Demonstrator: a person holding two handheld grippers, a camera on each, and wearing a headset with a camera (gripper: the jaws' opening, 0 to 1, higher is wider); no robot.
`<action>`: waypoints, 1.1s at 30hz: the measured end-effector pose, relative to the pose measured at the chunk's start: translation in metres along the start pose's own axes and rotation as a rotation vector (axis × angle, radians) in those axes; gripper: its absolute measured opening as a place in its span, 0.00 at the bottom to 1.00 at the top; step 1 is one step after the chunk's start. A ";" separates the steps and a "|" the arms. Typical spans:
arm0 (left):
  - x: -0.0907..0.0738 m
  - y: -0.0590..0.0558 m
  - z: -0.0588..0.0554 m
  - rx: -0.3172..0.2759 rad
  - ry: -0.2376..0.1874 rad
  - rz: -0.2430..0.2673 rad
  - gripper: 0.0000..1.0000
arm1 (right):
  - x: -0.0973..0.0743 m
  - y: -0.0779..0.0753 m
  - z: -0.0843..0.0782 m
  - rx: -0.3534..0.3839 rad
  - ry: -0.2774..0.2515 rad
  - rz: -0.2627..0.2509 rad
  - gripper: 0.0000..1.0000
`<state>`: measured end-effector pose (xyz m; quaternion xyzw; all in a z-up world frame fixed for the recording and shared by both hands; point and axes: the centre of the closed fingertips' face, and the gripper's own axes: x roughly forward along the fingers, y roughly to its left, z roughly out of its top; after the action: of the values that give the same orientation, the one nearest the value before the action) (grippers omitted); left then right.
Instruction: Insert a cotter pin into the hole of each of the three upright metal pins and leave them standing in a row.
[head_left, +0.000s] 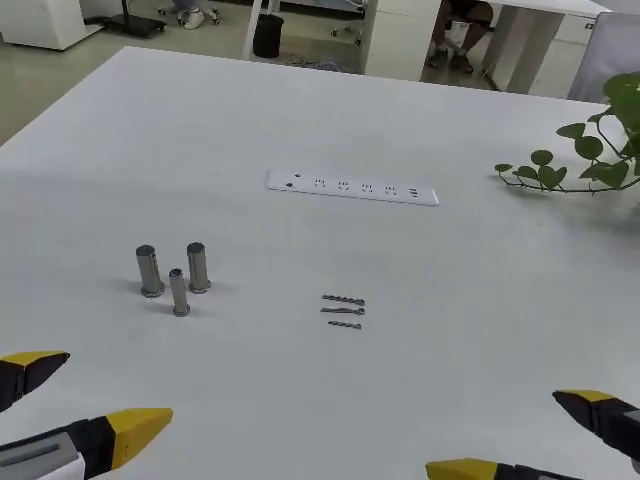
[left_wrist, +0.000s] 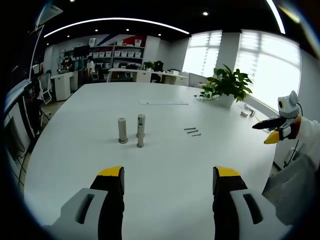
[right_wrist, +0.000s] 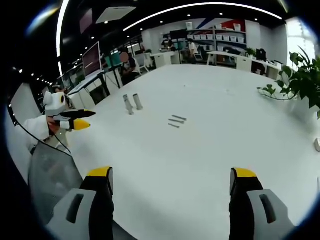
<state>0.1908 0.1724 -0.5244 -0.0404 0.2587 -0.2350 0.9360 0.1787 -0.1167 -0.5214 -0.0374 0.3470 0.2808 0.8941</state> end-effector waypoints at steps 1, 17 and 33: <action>0.000 0.001 0.000 0.004 0.001 0.000 0.70 | 0.000 0.001 0.000 -0.001 0.000 0.001 0.95; 0.017 0.014 0.019 0.006 -0.032 0.000 0.60 | -0.001 0.005 -0.001 -0.006 0.005 0.001 0.95; 0.045 0.023 0.030 0.038 -0.041 -0.004 0.42 | -0.003 0.008 -0.005 -0.007 0.018 0.007 0.93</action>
<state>0.2497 0.1707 -0.5243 -0.0281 0.2350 -0.2411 0.9412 0.1699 -0.1128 -0.5221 -0.0419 0.3540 0.2848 0.8898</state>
